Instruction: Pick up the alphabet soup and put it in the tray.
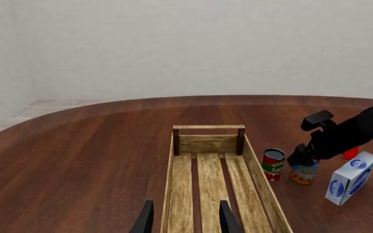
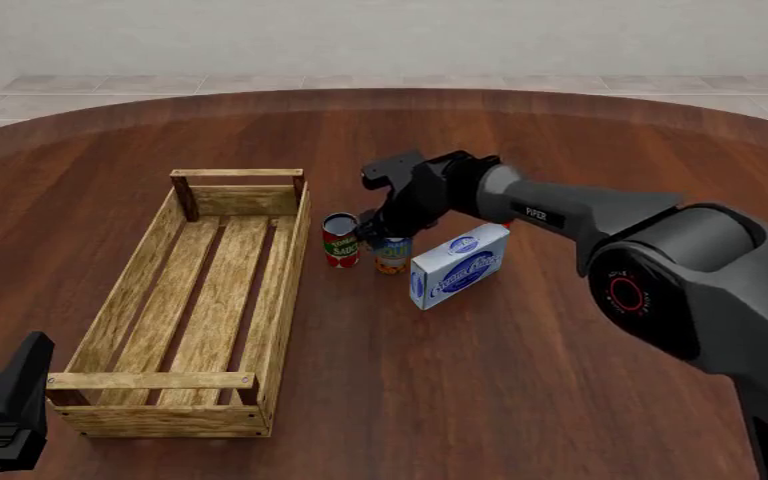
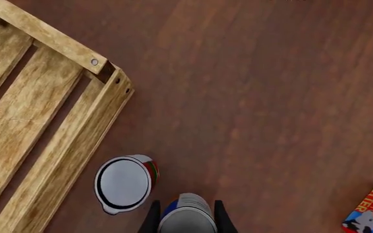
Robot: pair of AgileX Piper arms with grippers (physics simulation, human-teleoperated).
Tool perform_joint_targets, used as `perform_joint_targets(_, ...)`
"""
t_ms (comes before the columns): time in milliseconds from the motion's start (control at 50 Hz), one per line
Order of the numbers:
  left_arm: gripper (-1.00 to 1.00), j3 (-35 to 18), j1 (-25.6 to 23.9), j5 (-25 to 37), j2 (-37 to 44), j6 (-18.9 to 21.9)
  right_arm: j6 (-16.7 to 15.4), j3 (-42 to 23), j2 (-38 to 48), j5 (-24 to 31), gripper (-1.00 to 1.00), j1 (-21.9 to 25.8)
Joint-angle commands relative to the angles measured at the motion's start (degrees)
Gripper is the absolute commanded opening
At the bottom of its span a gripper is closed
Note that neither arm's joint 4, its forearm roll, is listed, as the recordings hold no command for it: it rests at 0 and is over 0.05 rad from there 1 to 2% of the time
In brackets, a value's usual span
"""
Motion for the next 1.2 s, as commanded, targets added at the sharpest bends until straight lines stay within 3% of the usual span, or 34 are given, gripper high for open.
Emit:
perform_joint_targets(20,1.00,0.00,0.00,0.00,0.00,0.00,-0.25,1.11,-1.66,-0.81,-1.00,-0.33)
perform_joint_targets(220,1.00,0.00,0.00,0.00,0.00,0.00,-1.23,2.32,-8.10,-0.34,-1.00,0.19)
perform_joint_targets(680,1.00,0.00,0.00,0.00,0.00,0.00,-3.30,0.50,-24.58,6.73,-1.00,8.49)
perform_joint_targets(1200,1.00,0.00,0.00,0.00,0.00,0.00,-3.90,-4.87,-24.06,9.43,-1.00,20.21)
